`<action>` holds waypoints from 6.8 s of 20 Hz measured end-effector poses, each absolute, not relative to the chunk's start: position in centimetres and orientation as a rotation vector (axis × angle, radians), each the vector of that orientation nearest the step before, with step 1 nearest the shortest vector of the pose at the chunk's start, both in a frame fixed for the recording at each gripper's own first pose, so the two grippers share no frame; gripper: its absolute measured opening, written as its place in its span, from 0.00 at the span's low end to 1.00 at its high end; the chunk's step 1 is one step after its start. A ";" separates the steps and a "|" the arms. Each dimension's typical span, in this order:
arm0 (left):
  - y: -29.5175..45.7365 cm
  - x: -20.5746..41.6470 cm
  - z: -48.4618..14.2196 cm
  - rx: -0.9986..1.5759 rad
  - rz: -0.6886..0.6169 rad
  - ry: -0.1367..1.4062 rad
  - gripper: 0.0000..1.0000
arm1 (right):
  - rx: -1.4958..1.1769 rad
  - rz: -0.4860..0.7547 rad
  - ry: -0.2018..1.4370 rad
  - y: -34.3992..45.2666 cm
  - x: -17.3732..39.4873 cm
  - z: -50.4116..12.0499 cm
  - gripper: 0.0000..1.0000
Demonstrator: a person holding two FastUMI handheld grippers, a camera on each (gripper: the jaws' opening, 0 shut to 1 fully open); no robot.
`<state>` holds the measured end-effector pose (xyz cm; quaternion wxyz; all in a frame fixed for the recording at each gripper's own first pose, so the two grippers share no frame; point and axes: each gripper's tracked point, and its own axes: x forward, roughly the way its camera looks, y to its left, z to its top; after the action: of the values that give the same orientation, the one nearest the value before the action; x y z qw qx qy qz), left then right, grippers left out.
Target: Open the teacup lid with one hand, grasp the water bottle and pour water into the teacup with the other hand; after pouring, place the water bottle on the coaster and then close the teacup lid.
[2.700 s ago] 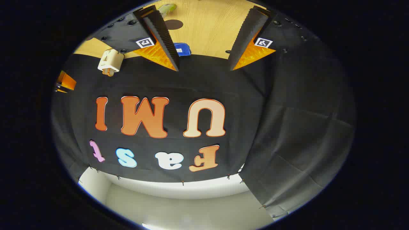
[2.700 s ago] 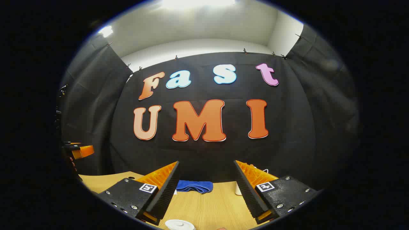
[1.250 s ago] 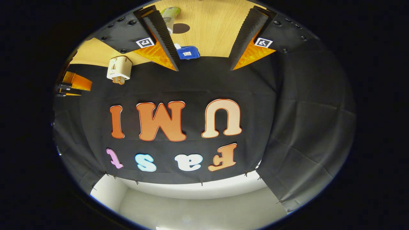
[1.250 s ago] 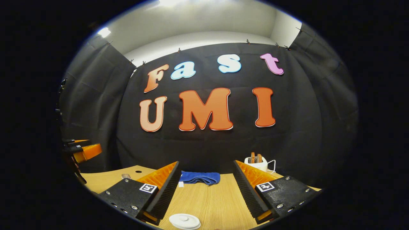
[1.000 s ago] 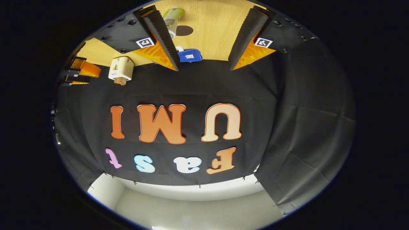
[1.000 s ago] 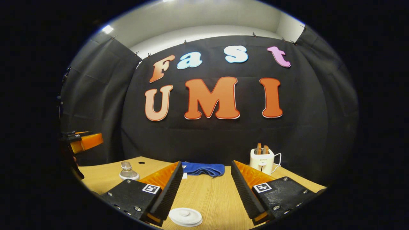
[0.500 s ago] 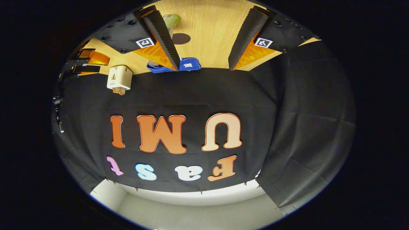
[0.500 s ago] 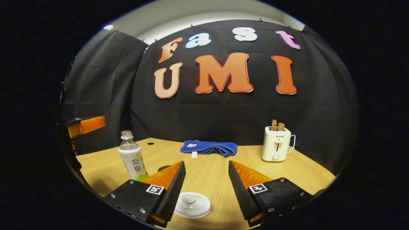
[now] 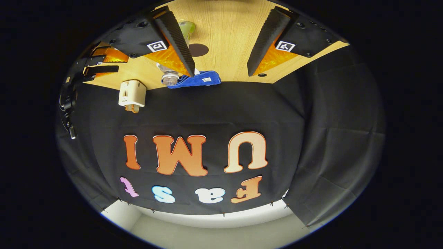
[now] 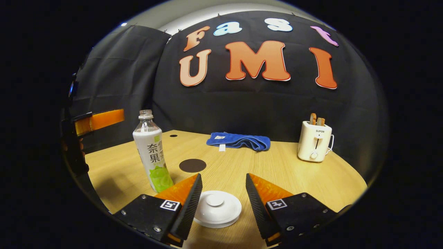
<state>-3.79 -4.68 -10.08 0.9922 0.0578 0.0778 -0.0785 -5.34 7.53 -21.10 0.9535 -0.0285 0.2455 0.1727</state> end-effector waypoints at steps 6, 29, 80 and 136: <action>-5.3 -4.0 -10.5 0.109 -0.180 0.173 0.98 | -0.102 0.377 0.550 7.8 -6.0 -23.1 0.59; -9.5 -5.5 -15.4 0.070 -0.302 0.265 0.98 | 0.017 0.355 0.492 7.0 -5.2 -20.2 0.22; -11.5 -5.3 -25.2 1.133 -0.453 0.345 0.64 | 0.052 0.186 0.373 -2.1 -5.7 -15.4 0.22; -14.9 -3.6 -21.0 1.914 -0.419 -0.060 0.62 | 0.048 0.192 0.358 -2.7 -7.0 -16.2 0.22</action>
<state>-3.58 -14.88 -20.97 0.5570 0.8109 -0.0253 -0.1776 -6.96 -2.66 -16.18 0.9792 0.0238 0.1779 0.0951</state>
